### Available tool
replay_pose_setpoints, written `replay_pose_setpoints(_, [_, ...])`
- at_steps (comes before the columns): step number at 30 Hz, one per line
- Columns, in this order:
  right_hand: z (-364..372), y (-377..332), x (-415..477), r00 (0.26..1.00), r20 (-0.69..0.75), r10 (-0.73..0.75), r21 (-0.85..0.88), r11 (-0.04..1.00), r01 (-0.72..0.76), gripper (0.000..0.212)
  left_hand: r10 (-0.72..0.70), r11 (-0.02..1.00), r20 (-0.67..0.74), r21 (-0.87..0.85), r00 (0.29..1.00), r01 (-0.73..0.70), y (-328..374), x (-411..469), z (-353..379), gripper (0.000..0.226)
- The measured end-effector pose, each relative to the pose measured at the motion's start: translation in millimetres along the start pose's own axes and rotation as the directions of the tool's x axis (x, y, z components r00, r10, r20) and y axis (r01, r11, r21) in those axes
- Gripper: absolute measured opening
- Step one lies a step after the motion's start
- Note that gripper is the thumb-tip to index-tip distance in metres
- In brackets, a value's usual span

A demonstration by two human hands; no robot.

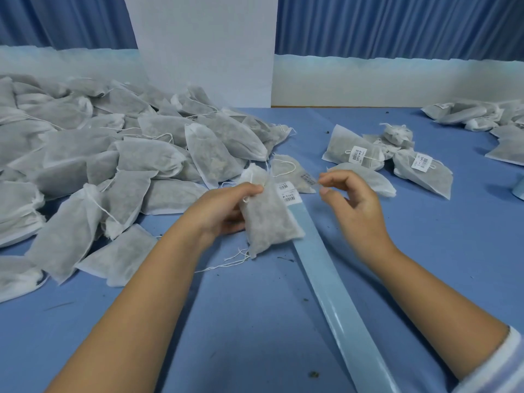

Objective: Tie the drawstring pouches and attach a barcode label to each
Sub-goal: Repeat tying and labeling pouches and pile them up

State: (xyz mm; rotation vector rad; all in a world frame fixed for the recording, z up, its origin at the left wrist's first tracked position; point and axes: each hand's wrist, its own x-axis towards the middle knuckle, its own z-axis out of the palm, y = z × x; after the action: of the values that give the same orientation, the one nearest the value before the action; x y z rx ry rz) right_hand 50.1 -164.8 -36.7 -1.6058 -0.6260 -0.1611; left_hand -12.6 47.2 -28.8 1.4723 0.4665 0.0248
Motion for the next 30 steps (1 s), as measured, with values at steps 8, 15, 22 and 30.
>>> replay_pose_setpoints(8, [8,-3,-6,0.977,0.181,0.113,0.080,0.988,-0.130,0.045,0.203,0.905,0.184,0.340,0.962,-0.256,-2,-17,18,0.035])
replay_pose_setpoints(15, [7,-7,-6,0.977,0.119,0.176,0.154,0.969,-0.194,0.046,0.150,0.939,0.298,0.254,0.943,-0.230,-2,-20,23,0.048])
replay_pose_setpoints(22, [8,-11,-5,0.969,0.123,0.215,0.227,0.944,-0.238,0.047,0.091,0.979,0.376,0.134,0.922,-0.151,-9,-13,18,0.031])
replay_pose_setpoints(30, [9,-8,-6,0.969,0.132,0.207,0.230,0.945,-0.233,0.048,0.026,0.975,0.397,0.193,0.917,-0.111,-12,-12,21,0.032])
